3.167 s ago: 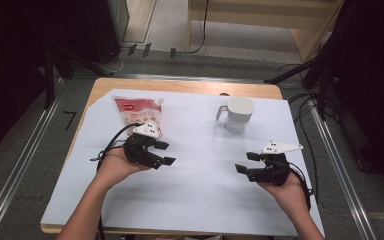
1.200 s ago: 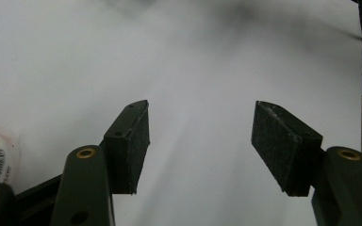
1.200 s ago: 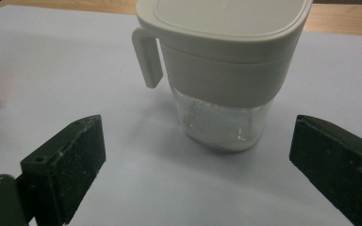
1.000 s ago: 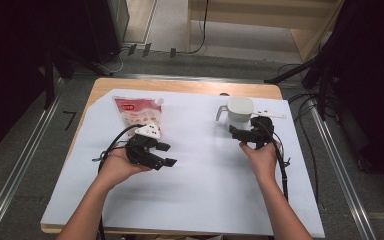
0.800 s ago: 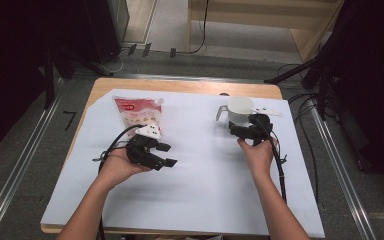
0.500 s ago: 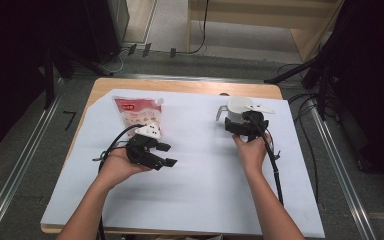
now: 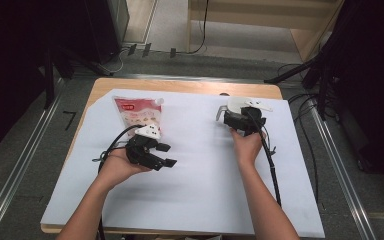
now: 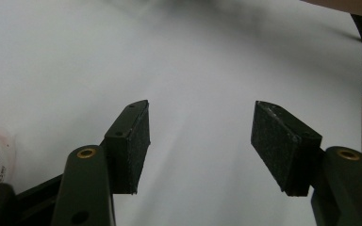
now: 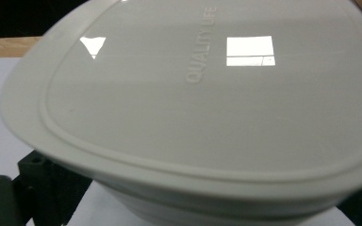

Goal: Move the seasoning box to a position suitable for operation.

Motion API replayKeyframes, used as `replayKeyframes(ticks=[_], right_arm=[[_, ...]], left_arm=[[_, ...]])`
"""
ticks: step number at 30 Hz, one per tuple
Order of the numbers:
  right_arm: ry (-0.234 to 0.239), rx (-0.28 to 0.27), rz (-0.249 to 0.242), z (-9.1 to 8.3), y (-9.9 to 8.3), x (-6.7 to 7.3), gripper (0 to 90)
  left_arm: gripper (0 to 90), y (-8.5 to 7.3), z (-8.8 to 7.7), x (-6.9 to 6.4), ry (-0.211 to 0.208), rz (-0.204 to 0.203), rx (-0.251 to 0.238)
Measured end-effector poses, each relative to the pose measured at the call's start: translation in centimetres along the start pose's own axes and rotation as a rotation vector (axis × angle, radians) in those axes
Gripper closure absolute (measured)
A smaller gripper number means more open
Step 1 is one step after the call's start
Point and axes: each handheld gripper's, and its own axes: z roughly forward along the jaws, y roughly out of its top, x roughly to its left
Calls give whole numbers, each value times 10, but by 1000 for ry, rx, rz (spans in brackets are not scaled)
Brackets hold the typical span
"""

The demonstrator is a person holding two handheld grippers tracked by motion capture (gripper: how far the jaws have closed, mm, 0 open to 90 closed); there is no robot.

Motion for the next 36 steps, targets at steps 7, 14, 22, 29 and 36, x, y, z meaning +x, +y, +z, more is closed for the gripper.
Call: replayKeyframes(ticks=[7, 14, 22, 29, 36], right_arm=[[-13, -19, 13, 6, -2, -2, 81], [-20, -42, -39, 9, -1, -1, 103], [-4, -41, -69, 8, -1, -4, 111], [1, -32, -75, 5, 1, -7, 116], [42, -48, -104, -12, 11, -10, 116]], left_arm=[[389, -1, 0, 1, -7, -9, -6], [390, -1, 0, 0, -6, -10, -5], [390, -1, 0, 0, -3, -12, -5], [389, -2, -1, 2, -1, -15, -5], [389, -2, -1, 2, -4, -20, -6]])
